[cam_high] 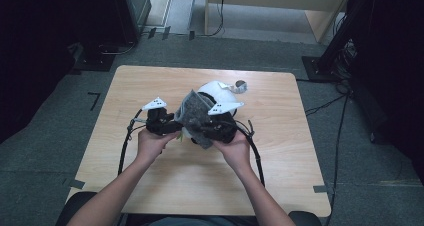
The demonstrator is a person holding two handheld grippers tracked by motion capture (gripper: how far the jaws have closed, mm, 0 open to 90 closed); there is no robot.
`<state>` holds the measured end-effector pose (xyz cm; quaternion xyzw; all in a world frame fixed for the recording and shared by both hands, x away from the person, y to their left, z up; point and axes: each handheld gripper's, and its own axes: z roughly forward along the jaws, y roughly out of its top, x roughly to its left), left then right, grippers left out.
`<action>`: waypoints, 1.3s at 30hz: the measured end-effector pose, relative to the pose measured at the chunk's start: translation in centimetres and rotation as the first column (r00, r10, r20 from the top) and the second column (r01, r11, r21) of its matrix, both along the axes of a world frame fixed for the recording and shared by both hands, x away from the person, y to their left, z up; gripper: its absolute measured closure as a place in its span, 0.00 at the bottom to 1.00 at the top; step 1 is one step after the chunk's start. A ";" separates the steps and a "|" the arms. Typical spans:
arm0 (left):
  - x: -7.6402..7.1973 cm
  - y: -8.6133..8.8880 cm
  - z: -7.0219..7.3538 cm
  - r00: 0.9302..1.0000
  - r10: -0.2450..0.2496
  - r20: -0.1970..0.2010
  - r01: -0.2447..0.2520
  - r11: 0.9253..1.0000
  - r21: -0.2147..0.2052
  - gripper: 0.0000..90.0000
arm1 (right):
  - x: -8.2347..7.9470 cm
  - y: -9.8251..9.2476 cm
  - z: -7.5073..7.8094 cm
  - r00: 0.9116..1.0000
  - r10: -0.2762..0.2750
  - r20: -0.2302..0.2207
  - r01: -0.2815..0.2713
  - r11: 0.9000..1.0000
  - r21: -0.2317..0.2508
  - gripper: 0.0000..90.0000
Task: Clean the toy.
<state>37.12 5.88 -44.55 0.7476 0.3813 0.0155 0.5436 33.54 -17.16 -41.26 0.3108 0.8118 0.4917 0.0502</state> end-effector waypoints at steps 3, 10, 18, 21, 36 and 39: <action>0.2 0.1 -0.1 1.000 0.006 -0.029 -0.006 1.000 -0.001 0.56 | -0.3 0.4 -1.1 1.000 0.017 -0.018 -0.016 0.999 0.029 0.91; 0.7 0.3 -0.5 0.996 0.034 -0.085 -0.037 0.999 -0.033 0.56 | -0.7 1.5 -2.2 0.999 0.041 -0.014 -0.041 0.998 -0.038 0.92; 1.1 1.0 -0.4 0.989 0.069 -0.132 -0.084 0.990 -0.112 0.56 | -1.1 3.2 -3.9 0.999 0.046 0.008 -0.044 0.986 -0.160 0.92; 1.1 1.1 -0.2 0.988 0.078 -0.132 -0.094 0.988 -0.122 0.56 | -1.2 3.6 -4.3 0.999 0.033 0.042 -0.023 0.979 -0.202 0.92; 1.3 2.0 0.0 0.990 0.079 -0.114 -0.095 0.987 -0.133 0.55 | 0.6 0.8 -5.7 0.996 -0.084 -0.003 0.081 0.961 -0.265 0.92; 1.4 2.1 0.0 0.991 0.083 -0.109 -0.096 0.987 -0.126 0.55 | 1.1 -0.8 -5.5 0.991 -0.128 -0.026 0.118 0.962 -0.247 0.92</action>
